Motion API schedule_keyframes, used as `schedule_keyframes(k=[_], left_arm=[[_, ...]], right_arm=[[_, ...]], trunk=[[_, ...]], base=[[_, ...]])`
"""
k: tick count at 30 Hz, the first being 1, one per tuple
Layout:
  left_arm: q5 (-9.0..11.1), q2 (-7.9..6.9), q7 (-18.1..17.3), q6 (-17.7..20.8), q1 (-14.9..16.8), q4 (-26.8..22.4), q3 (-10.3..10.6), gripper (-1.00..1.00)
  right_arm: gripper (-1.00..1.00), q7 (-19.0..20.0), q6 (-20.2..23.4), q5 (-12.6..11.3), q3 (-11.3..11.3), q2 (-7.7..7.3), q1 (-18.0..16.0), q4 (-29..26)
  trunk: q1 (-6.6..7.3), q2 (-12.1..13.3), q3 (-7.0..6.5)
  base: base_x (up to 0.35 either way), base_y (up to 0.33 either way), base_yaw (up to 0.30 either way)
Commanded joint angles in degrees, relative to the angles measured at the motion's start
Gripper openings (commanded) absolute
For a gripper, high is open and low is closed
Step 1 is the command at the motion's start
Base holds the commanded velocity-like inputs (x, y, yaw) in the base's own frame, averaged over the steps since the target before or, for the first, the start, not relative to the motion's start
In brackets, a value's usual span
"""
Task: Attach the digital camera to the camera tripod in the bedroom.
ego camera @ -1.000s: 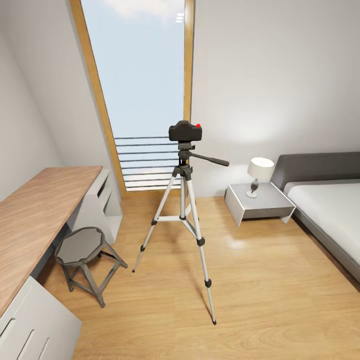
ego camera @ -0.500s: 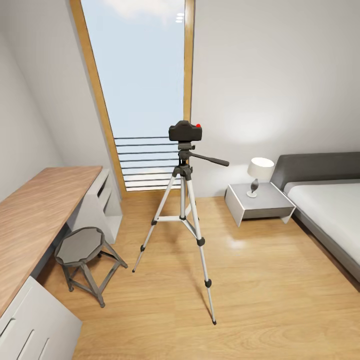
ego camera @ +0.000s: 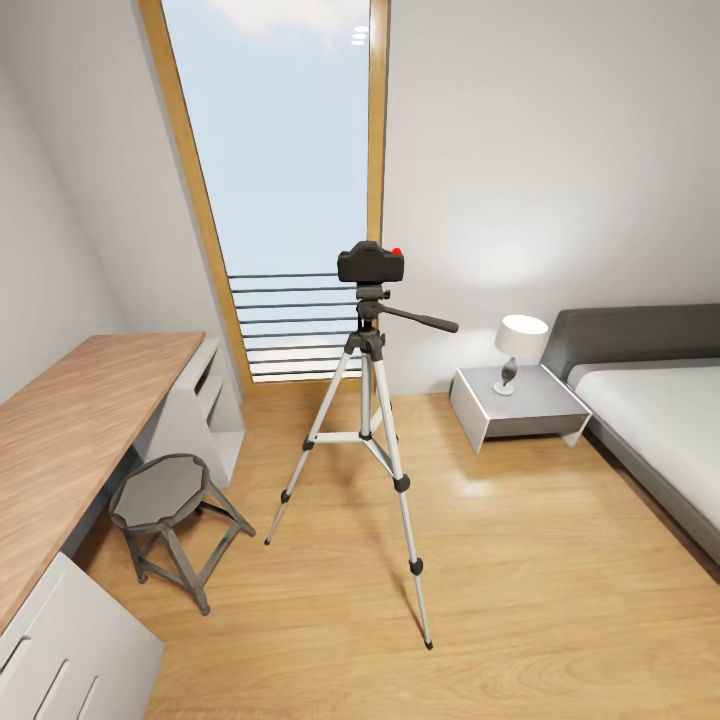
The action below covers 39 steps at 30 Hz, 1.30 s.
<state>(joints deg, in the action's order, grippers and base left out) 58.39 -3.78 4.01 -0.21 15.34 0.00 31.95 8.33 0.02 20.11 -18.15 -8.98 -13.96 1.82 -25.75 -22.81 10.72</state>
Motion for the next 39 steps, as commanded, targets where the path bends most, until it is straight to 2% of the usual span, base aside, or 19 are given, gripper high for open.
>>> schedule_keyframes(k=[1,18,23,39], left_arm=[[0.39,0.0,0.17,-0.03,0.04,0.0,0.48,1.0],[0.41,0.0,0.12,-0.14,0.04,0.0,0.48,1.0],[0.41,0.0,0.12,-0.27,0.04,0.0,0.48,1.0],[0.35,0.68,0.29,-0.58,0.04,-0.1,0.55,1.0]], right_arm=[[1.0,0.14,-0.02,0.46,-0.49,-0.04,-0.06,0.11],[1.0,0.8,-0.19,0.45,-0.49,-0.14,-0.04,0.11],[1.0,0.28,-0.11,0.28,-0.54,0.26,-0.06,0.11],[1.0,-0.07,-0.2,0.28,-0.57,0.59,-0.05,0.11]], trunk=[[-0.03,-0.11,0.1],[-0.03,-0.11,0.1],[-0.03,-0.11,0.1],[-0.03,-0.11,-1.26]], base=[[0.0,0.0,0.0],[0.0,0.0,0.0],[0.0,0.0,0.0],[0.0,0.0,0.0]])
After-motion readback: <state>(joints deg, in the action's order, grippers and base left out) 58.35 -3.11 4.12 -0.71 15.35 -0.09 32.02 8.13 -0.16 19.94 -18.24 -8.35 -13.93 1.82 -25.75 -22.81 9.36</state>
